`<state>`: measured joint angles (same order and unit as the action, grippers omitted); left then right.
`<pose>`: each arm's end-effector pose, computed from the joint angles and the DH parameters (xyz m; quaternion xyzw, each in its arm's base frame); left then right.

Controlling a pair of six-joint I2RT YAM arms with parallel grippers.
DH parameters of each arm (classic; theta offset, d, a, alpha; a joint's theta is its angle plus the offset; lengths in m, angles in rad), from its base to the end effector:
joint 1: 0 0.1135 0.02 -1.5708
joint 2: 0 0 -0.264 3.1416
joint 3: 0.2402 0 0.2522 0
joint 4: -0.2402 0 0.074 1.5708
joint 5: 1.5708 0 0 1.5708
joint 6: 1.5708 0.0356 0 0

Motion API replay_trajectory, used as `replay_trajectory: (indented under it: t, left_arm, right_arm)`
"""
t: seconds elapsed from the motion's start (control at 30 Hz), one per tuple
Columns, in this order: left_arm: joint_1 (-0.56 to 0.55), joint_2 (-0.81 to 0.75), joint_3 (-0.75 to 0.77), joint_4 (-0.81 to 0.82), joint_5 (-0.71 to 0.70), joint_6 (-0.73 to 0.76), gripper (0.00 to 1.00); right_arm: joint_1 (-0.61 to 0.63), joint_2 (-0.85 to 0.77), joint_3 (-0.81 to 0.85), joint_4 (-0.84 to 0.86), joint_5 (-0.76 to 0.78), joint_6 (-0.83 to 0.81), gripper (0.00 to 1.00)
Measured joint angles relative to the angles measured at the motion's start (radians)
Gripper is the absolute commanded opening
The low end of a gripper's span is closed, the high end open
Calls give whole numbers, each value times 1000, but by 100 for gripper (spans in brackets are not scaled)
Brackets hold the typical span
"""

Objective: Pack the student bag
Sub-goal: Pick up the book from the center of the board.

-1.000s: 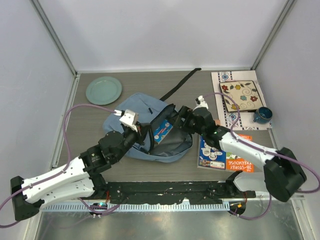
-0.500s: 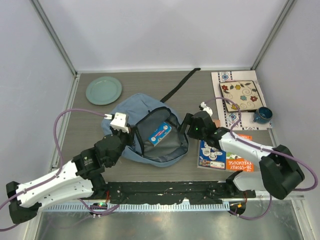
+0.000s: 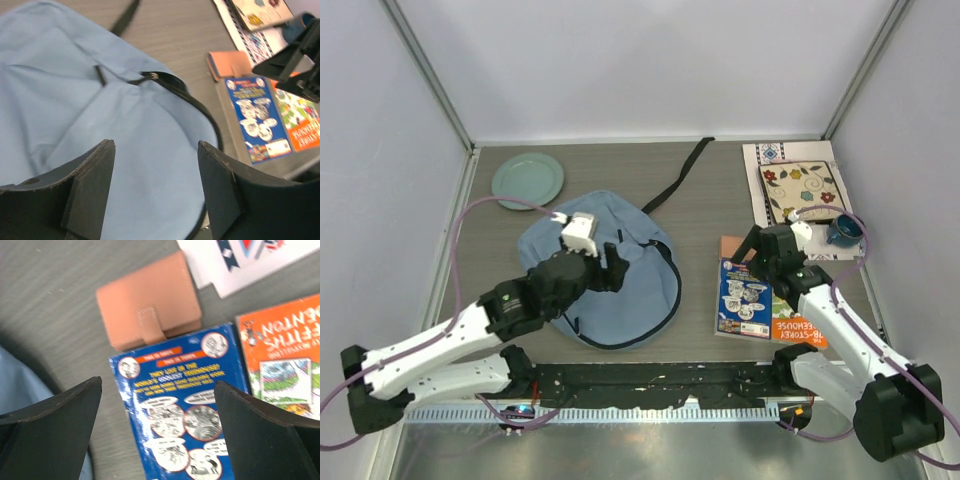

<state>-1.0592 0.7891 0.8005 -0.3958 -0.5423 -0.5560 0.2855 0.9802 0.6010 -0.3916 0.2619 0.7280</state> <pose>0.1018 -0.1437 0.3245 0.0539 0.8110 -0.2357 0.5328 0.1950 0.0476 0.2223 0.2500 0.8798 0.0822 0.3959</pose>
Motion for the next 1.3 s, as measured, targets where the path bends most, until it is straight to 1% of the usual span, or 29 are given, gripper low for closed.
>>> replay_trajectory:
  t: [0.03,0.07,0.23,0.37,0.5,0.53,0.67,0.83,0.97,1.07,1.23,1.3]
  left_arm:
    - [0,41,23,10,33,-6,75]
    - [0,86,40,23,71,-10,79]
    - [-3,261,84,124,219,-16,83]
    - [-11,385,141,187,295,-18,91]
    - [-23,488,166,293,355,-39,94]
    - [-26,510,166,317,367,-48,100]
    - [-32,587,170,366,395,-84,100]
    - [-40,645,192,393,404,-117,100]
    - [-43,670,205,407,397,-146,100]
    - [-43,707,227,406,384,-171,100]
    - [-48,824,312,397,378,-220,89]
    - [-53,869,347,373,379,-245,87]
  right_arm:
    - [-8,-19,-16,-29,3,-3,100]
    - [-11,-30,-24,-46,6,-5,100]
    - [-33,-55,-62,-97,2,-13,100]
    - [-39,-23,-64,-116,13,-8,100]
    - [-40,10,-64,-119,35,2,100]
    - [-41,19,-65,-119,39,5,100]
    - [-50,60,-73,-105,40,16,100]
    - [-52,61,-85,-65,23,16,100]
    - [-54,78,-148,2,-69,39,100]
    - [-55,60,-166,43,-116,47,100]
    - [-58,26,-186,60,-124,64,100]
    - [-58,6,-192,47,-124,76,100]
